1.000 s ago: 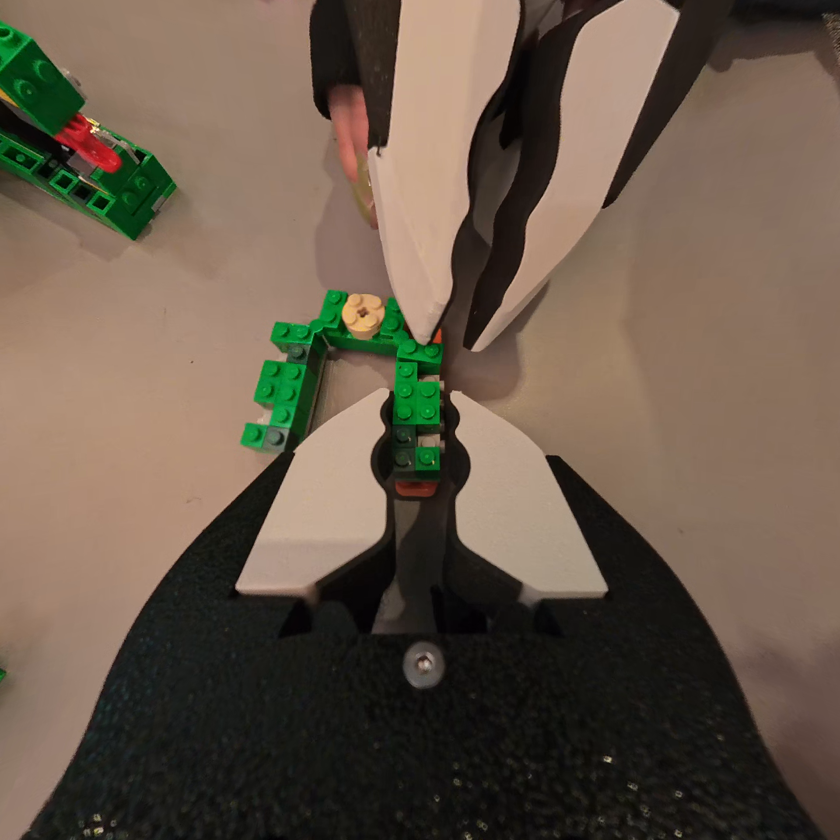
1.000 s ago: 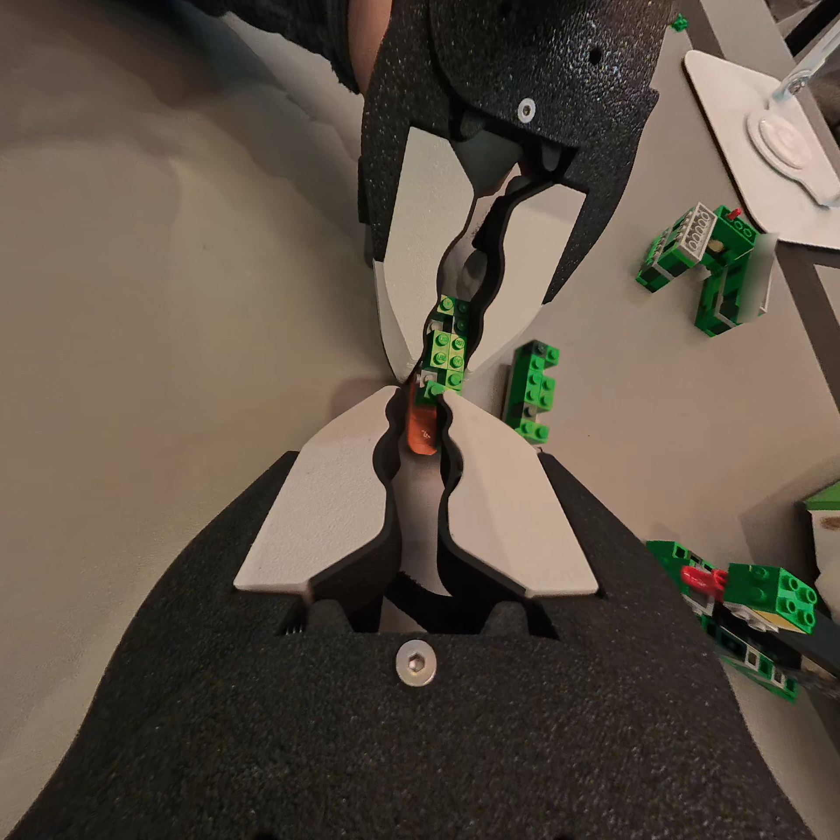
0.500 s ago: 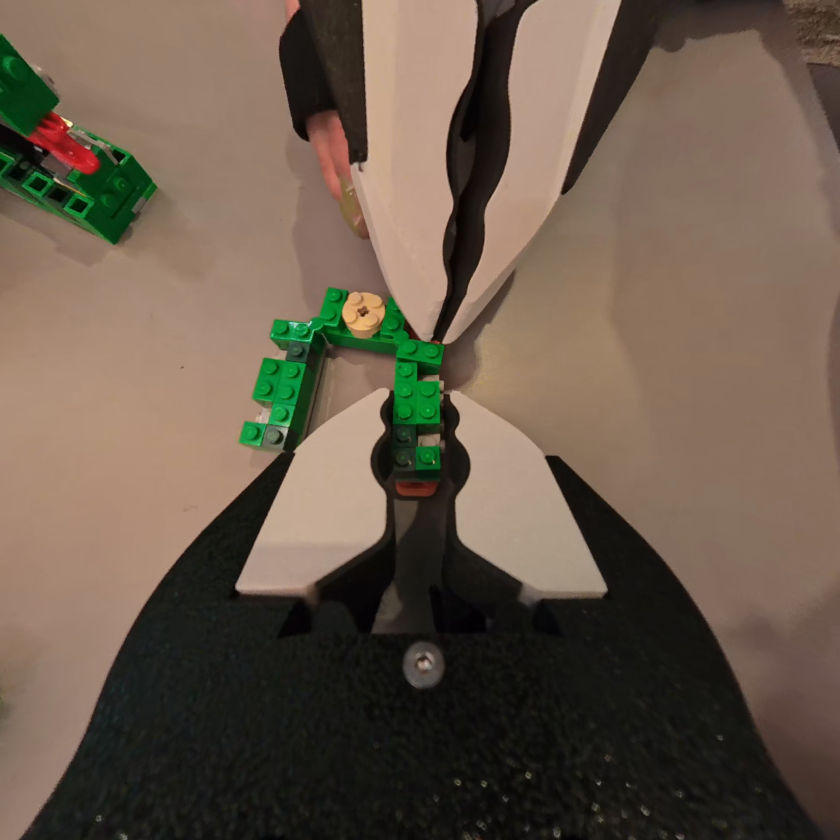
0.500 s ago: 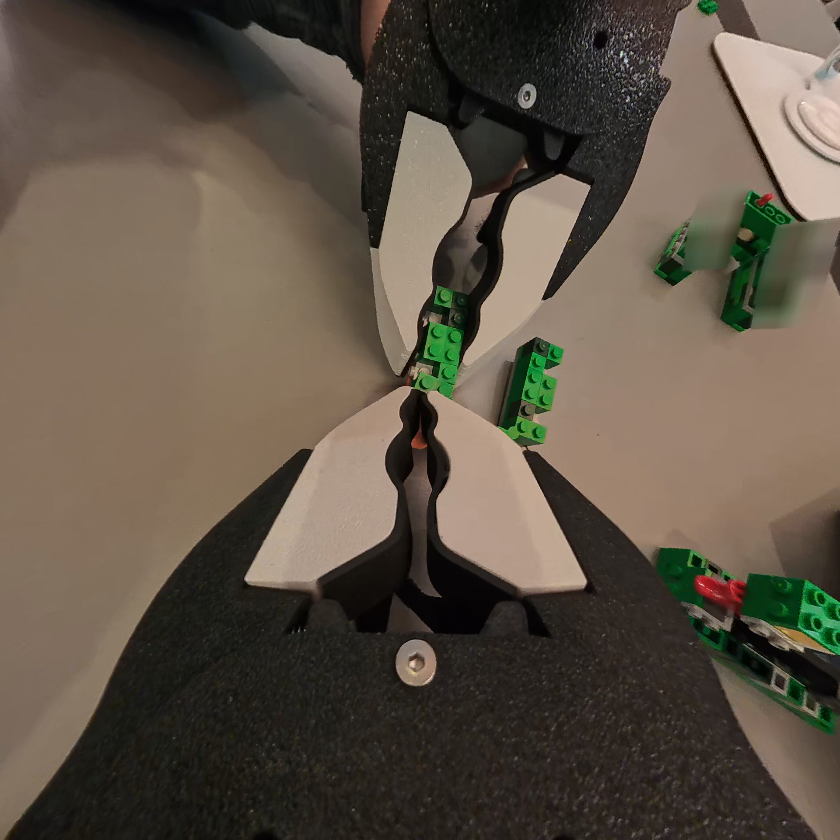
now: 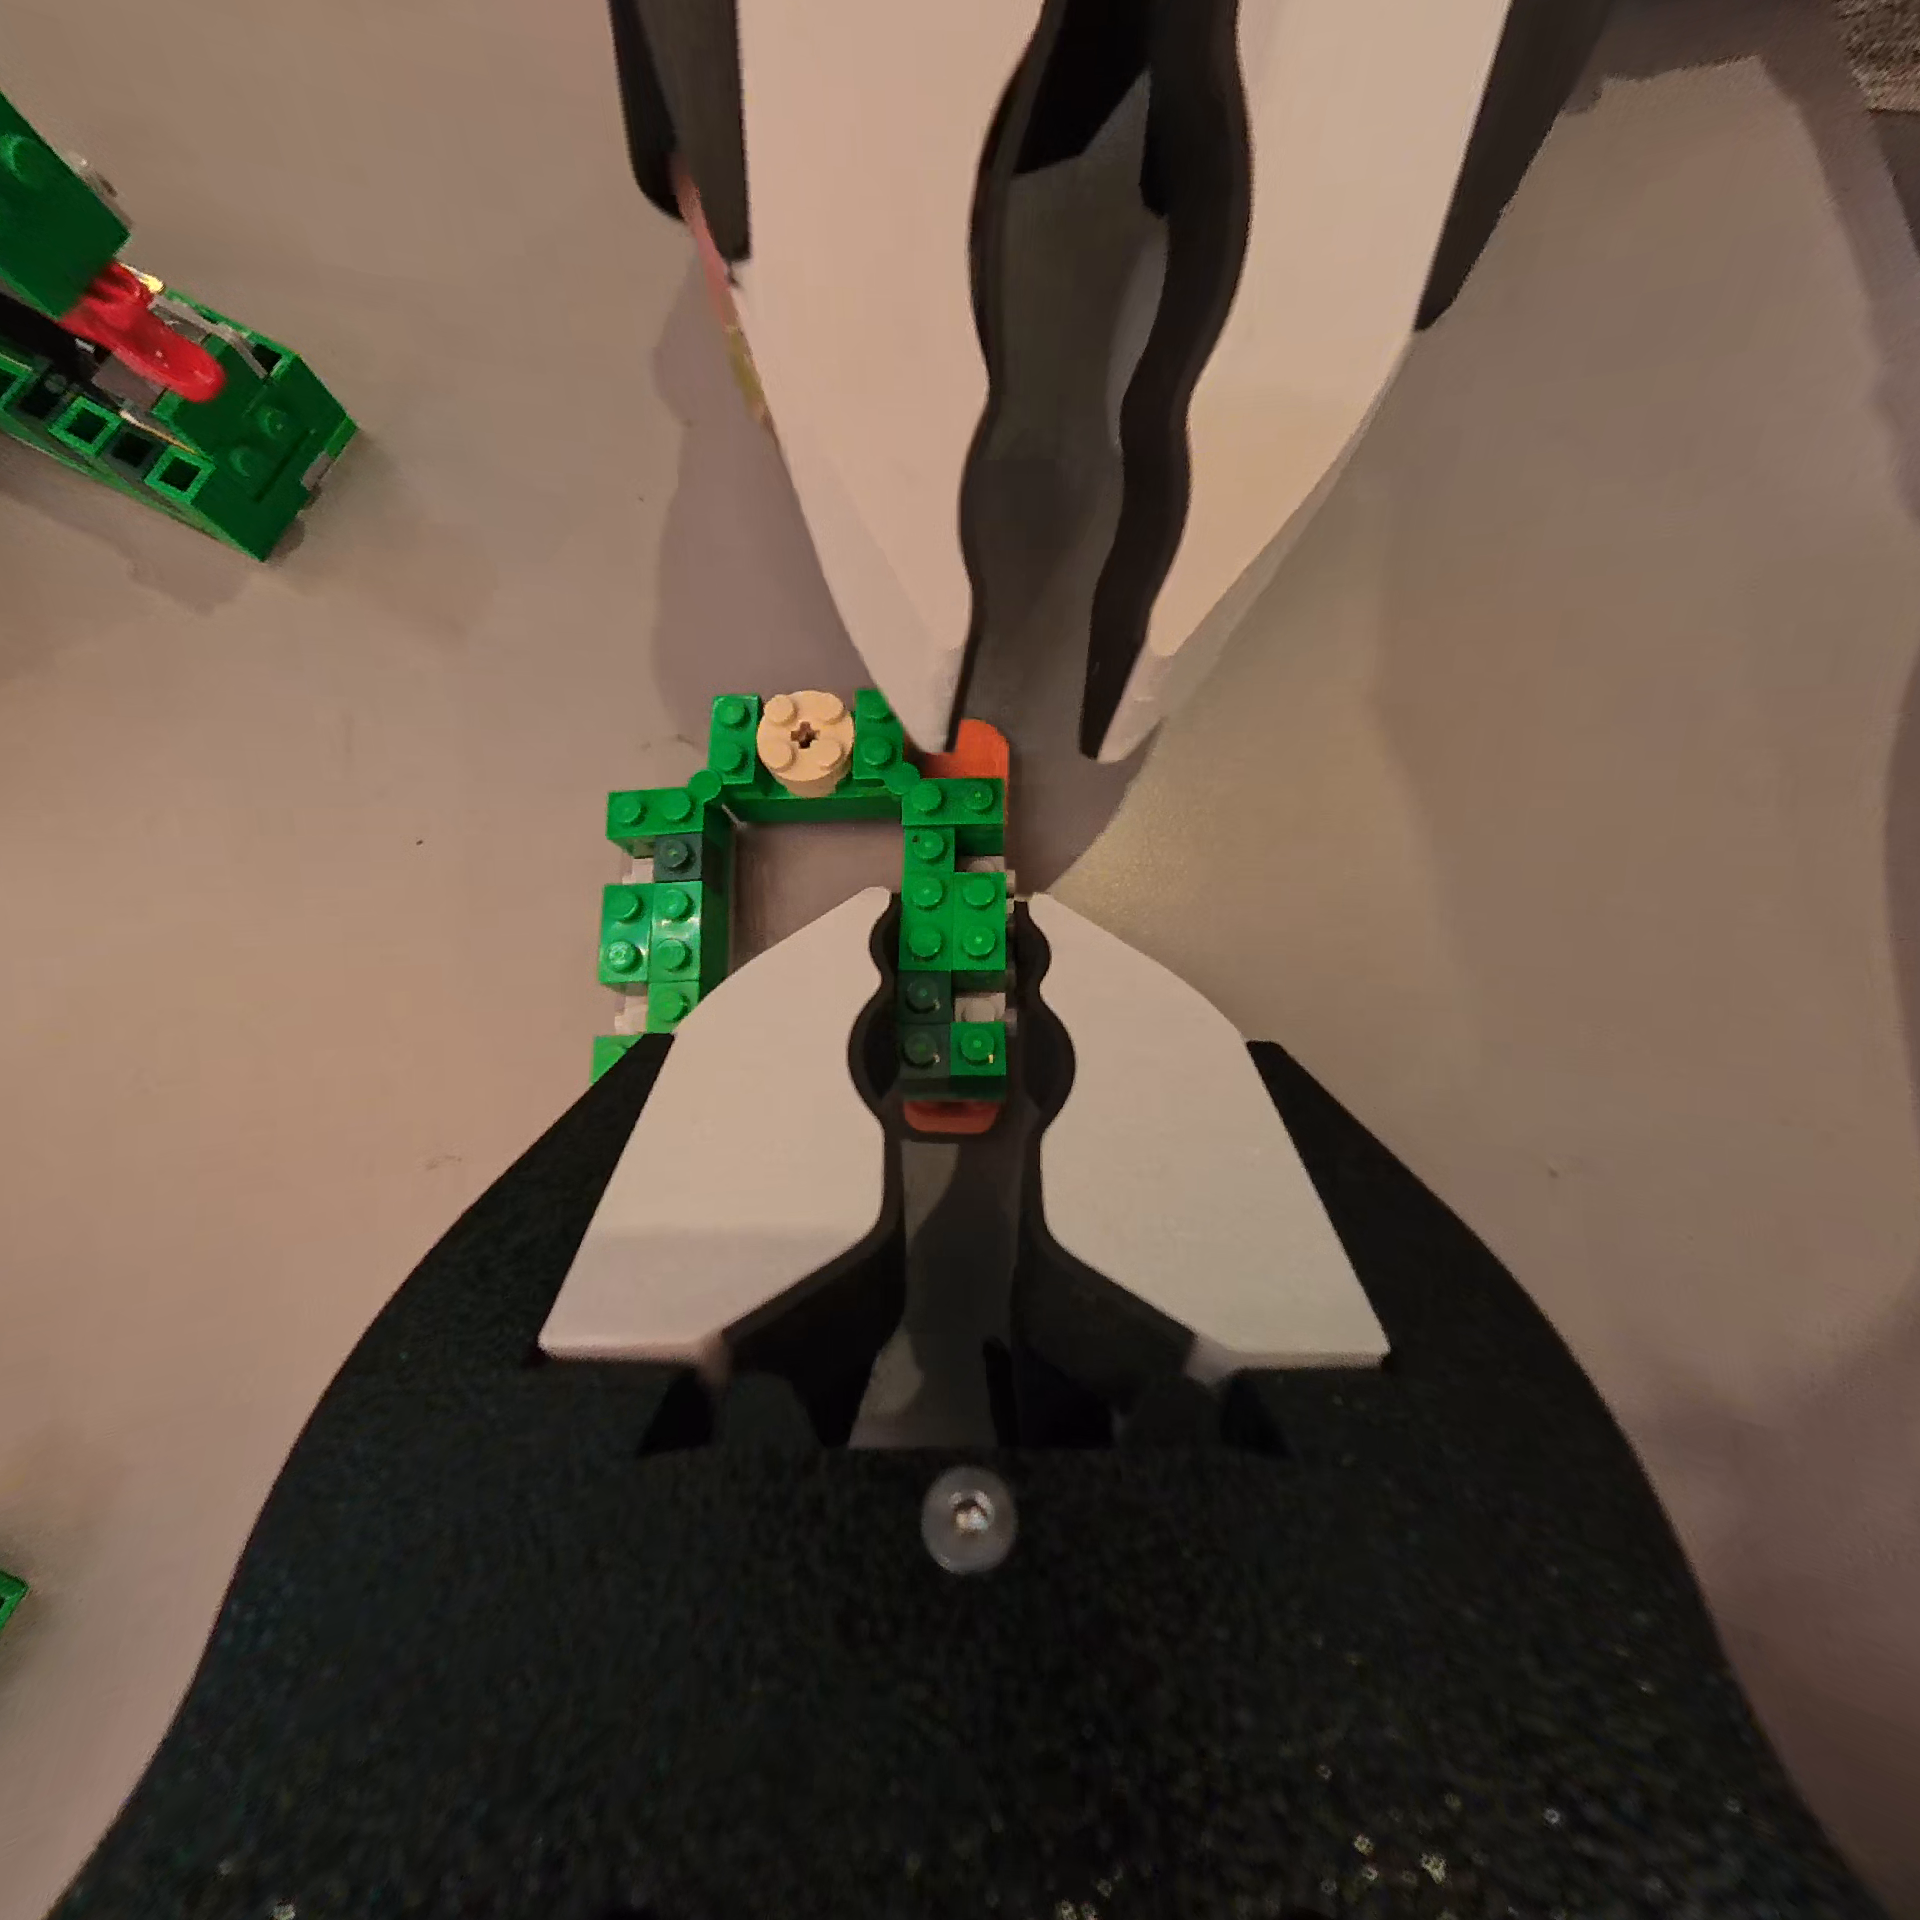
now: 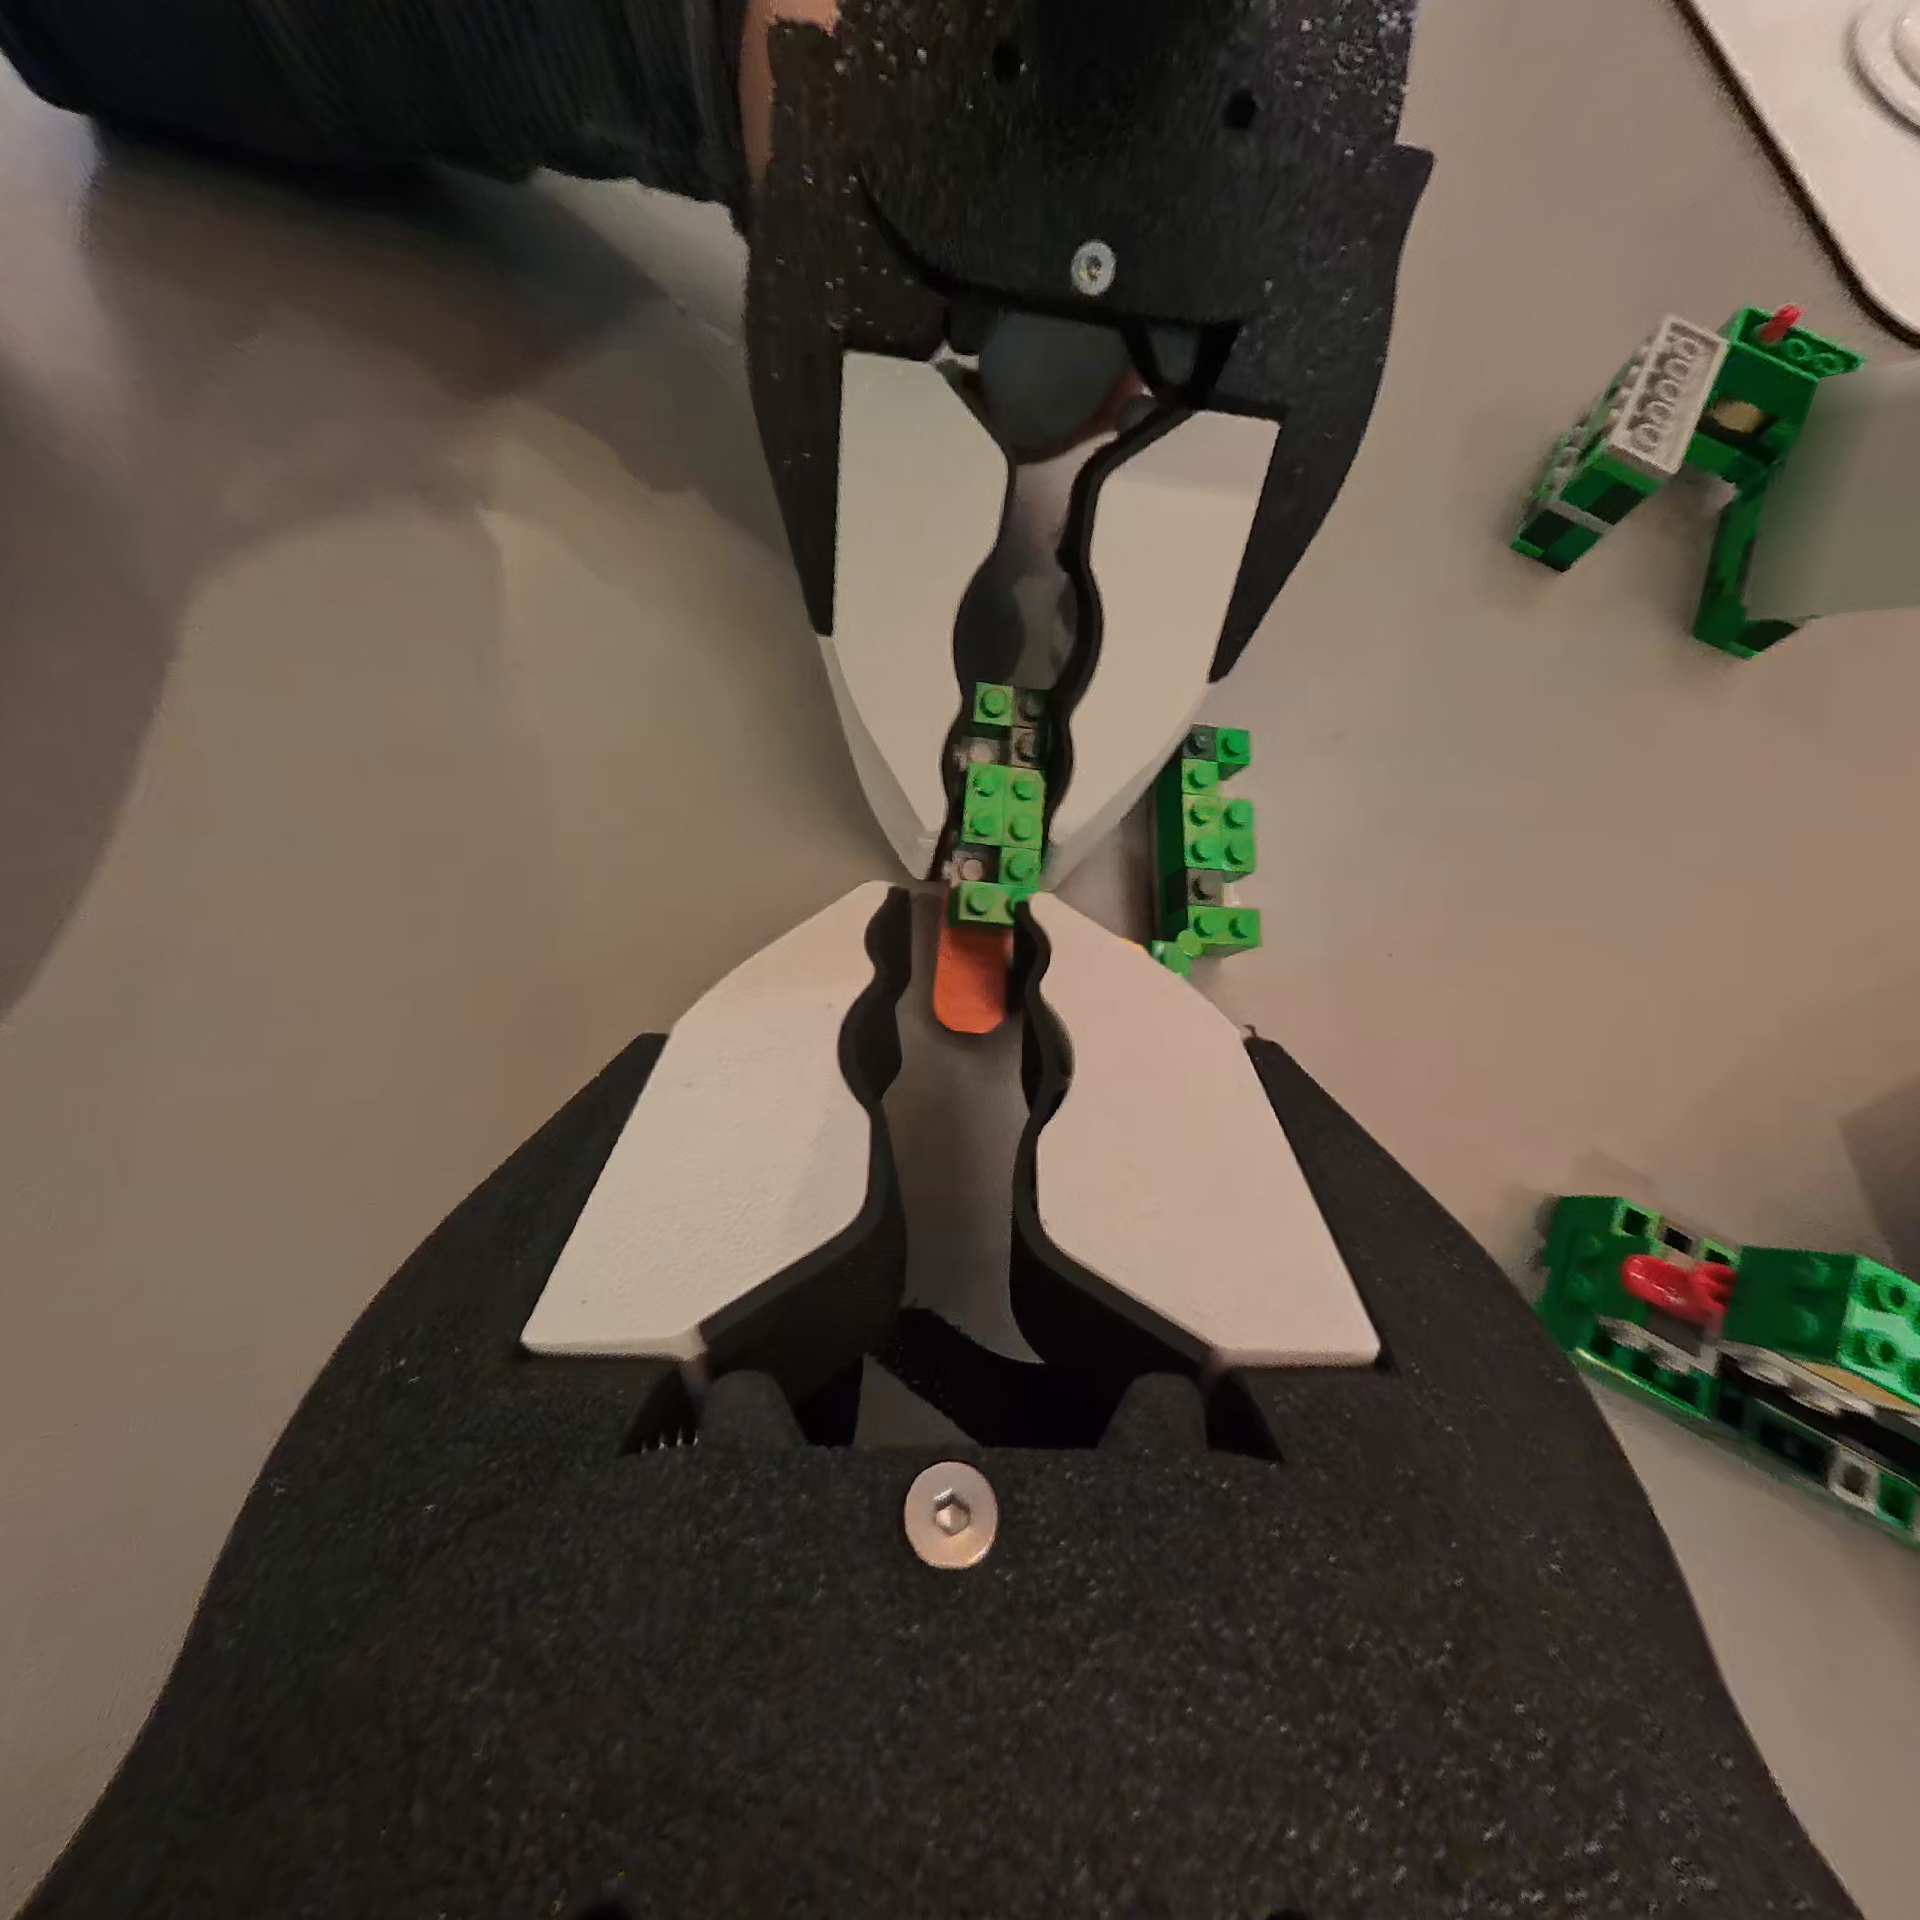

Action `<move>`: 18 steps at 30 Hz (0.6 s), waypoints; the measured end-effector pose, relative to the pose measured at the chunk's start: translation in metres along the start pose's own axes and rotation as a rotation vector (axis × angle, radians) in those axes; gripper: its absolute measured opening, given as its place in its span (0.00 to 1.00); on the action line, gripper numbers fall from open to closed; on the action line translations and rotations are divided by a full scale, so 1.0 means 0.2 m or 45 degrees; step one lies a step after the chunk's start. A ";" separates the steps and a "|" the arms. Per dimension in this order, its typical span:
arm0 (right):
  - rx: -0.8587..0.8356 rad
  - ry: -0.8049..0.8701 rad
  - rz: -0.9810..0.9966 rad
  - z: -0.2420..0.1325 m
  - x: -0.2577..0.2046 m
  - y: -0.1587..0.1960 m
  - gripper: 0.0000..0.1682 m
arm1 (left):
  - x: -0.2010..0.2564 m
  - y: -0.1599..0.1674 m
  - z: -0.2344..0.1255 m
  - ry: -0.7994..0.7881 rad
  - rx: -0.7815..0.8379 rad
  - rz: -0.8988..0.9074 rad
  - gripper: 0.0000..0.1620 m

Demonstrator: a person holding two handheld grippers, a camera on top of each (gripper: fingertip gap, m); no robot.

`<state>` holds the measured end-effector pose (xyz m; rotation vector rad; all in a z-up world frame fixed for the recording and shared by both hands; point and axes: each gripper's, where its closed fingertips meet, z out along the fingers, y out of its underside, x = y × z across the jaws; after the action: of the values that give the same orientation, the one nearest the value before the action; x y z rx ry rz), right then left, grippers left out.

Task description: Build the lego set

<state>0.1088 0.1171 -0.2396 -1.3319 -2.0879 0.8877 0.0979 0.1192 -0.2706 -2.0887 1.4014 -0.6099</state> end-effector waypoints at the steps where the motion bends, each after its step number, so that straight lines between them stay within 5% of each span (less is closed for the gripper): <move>1: -0.023 0.029 -0.004 0.00 0.02 0.00 0.11 | 0.00 0.00 0.00 -0.001 -0.001 0.001 0.12; 18: -0.086 0.052 -0.072 0.05 0.03 0.02 0.08 | 0.00 0.00 0.00 -0.010 -0.009 0.018 0.12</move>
<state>0.1012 0.1221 -0.2495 -1.3073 -2.1300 0.7663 0.0978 0.1191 -0.2708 -2.0824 1.4150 -0.5914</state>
